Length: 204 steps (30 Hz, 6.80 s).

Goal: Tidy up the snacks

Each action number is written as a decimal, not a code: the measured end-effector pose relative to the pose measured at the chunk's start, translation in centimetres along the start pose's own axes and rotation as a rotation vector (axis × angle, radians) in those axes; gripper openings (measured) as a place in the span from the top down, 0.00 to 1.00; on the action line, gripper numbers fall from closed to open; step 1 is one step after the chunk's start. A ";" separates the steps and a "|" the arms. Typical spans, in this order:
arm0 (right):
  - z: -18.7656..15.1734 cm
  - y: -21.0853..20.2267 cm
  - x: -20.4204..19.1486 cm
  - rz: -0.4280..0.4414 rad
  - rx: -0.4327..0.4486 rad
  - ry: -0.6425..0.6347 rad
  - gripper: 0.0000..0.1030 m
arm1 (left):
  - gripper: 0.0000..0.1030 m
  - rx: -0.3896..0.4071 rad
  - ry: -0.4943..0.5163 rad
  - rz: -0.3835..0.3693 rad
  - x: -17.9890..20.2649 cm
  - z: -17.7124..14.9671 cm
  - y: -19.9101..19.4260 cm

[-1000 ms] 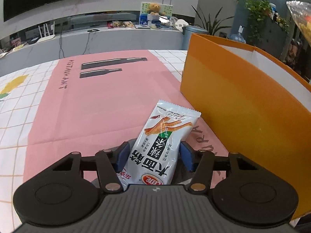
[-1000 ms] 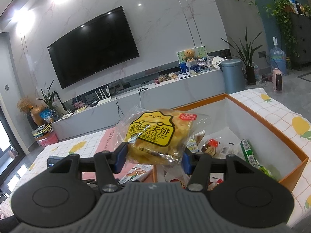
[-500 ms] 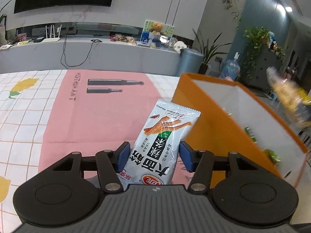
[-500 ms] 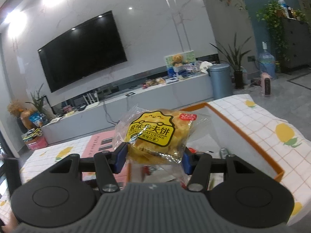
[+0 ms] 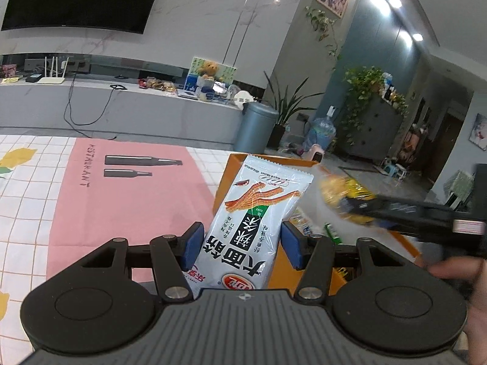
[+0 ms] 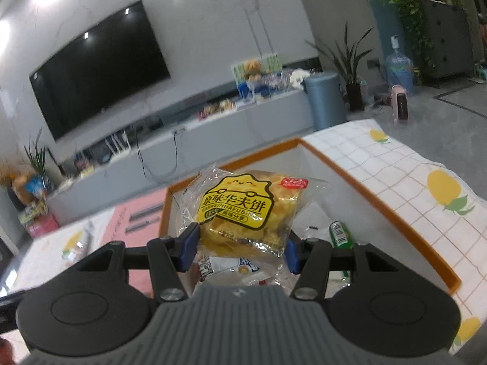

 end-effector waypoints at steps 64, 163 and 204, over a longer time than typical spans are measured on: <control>8.1 -7.5 5.7 0.003 0.205 0.159 0.08 | 0.15 -0.190 0.100 0.090 10.5 2.7 7.2; -1.0 -14.8 -1.2 -0.291 -0.258 -0.144 0.03 | 0.09 -0.397 0.048 0.281 14.1 4.1 -1.9; -0.2 -16.5 -1.7 -0.271 -0.209 -0.166 0.03 | 0.10 -0.347 0.053 0.298 14.9 5.2 -3.5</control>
Point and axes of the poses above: each gripper's, at about its wrist camera, not at the fingertips, and y roughly the way its jaws point, x to its right, z to its top, the point moved 8 cm from there along y, roughly the way its jaws point, and after that the axes turned 11 degrees about y, right-handed, at the moved point
